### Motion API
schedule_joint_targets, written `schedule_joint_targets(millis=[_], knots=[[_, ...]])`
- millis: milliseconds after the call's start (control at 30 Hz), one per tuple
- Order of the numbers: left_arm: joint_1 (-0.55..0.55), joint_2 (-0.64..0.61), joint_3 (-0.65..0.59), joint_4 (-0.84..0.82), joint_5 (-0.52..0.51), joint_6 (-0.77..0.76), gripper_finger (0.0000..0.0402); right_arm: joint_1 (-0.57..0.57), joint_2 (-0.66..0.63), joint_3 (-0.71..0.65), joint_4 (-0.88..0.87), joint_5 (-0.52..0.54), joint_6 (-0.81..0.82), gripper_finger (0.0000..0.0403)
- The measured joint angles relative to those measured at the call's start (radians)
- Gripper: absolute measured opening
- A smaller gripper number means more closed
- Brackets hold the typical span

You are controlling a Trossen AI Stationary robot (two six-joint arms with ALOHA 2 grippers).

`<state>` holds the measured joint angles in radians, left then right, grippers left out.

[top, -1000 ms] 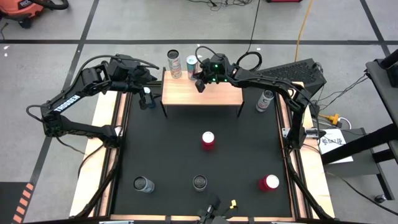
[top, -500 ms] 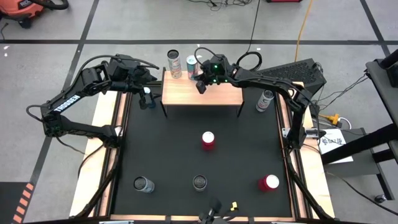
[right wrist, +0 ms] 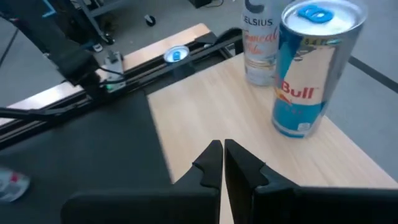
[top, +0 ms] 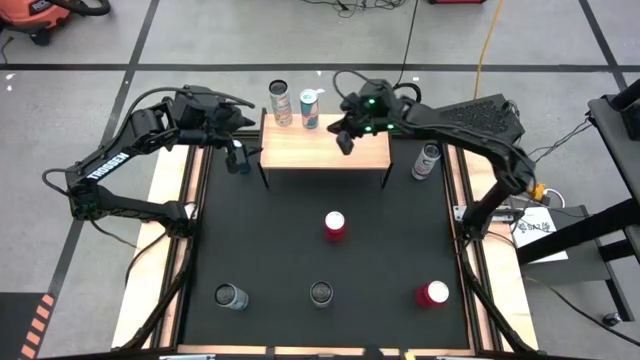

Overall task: Place canned beverage on shelf
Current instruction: Put the top red-black soda can on the shelf

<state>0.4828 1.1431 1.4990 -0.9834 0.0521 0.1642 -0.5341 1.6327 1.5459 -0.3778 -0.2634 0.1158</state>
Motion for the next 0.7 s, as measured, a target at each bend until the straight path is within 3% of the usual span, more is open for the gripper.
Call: schedule_joint_targets(millis=[367,700], knots=[[0.000,0.000,0.000,0.004,0.000,-0.001,0.0350,-0.001,-0.197,0.000,-0.177,-0.004,0.028,0.0000],[-0.014,0.007,0.000,-0.072,0.027,-0.028,0.0350,0.020,-0.247,0.001,-0.324,-0.023,0.078,0.0019]])
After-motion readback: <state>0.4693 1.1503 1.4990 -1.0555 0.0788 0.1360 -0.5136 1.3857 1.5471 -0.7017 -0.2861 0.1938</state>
